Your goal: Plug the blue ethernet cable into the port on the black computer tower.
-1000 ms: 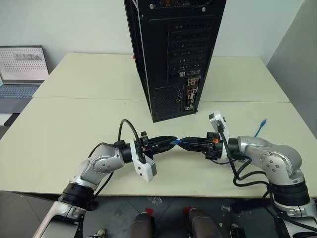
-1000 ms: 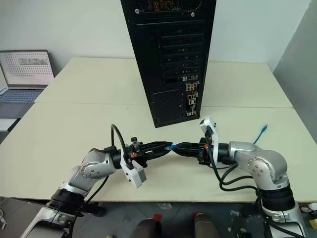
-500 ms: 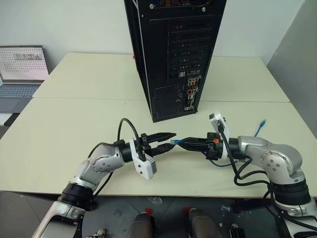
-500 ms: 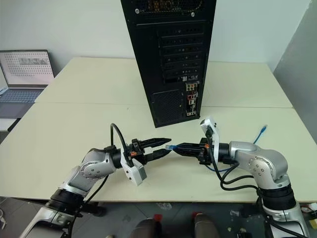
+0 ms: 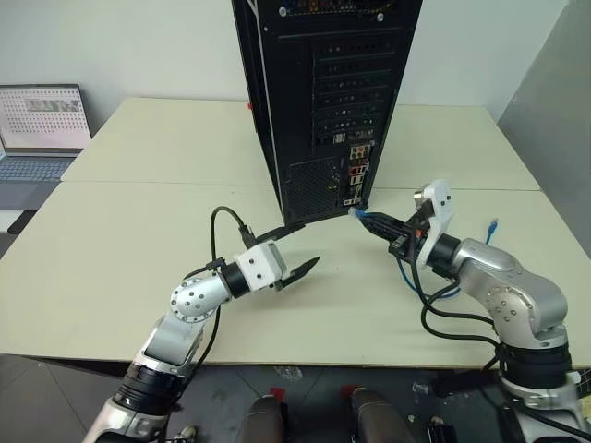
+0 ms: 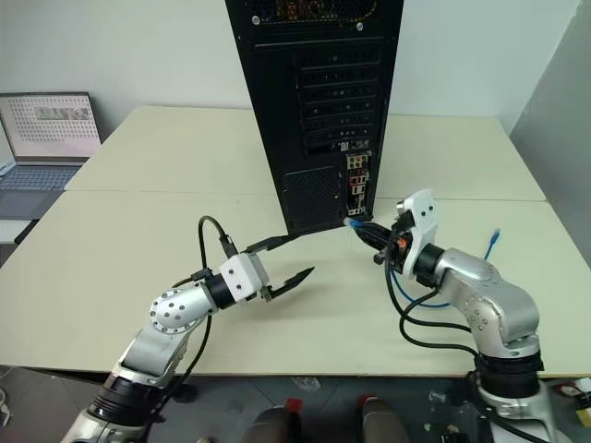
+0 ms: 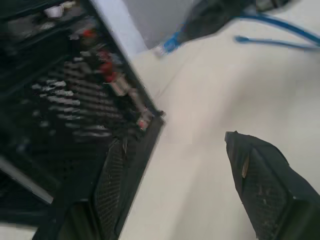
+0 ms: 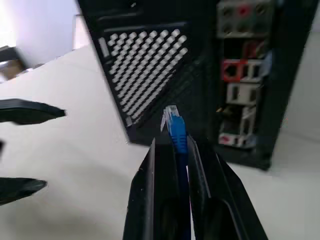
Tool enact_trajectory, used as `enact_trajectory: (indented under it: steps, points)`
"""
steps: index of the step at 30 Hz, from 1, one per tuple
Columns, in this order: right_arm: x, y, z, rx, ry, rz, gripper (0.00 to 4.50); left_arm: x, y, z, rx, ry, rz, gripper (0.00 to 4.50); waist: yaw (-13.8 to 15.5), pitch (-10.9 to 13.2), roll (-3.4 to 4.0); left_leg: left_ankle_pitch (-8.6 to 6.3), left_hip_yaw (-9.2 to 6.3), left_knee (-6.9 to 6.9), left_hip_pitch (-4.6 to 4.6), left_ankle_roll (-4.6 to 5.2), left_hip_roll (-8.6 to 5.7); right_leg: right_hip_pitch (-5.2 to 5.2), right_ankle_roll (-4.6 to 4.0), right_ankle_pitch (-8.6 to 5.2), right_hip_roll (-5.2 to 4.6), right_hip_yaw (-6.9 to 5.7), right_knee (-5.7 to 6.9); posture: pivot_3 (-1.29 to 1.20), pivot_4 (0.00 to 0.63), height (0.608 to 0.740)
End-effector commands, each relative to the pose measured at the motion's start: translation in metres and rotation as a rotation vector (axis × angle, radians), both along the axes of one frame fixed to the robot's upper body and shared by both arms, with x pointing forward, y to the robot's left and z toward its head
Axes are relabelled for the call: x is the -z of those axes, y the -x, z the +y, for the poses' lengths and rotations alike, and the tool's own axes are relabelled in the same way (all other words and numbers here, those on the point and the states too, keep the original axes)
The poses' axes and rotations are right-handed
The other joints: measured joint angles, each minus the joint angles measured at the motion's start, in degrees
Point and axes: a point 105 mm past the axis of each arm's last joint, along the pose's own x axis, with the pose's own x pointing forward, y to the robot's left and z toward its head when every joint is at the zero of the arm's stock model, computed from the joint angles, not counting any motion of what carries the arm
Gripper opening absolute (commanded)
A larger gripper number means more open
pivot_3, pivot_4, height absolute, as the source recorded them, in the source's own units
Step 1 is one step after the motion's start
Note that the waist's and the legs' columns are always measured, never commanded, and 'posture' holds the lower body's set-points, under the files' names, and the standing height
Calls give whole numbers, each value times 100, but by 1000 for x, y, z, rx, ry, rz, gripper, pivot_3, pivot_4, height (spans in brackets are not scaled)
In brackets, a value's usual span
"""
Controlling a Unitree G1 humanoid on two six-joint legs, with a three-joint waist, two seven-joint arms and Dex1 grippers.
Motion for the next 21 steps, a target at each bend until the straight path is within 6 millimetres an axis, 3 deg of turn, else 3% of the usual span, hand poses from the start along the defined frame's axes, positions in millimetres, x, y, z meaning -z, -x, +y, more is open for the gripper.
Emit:
enact_trajectory:
  steps: [1,10,21]
  points:
    - [-21,-8,3,151,-5,-151,0,-23,-8,-1,-77,72,27,3319,-1,0,0,0,0,0,0,0,0,0,0,0,0,0,0,0,150,740]
    - [-20,-32,12,302,-48,-207,0,-37,-16,-12,-149,159,86,3319,4,0,0,2,0,-1,0,-3,-3,0,-2,1,-2,0,0,0,150,740]
    - [-14,-38,24,263,-42,-191,0,-35,-13,-16,-126,155,99,3319,0,0,1,3,-1,-3,1,-4,-2,-1,-4,0,-2,-1,0,0,150,740]
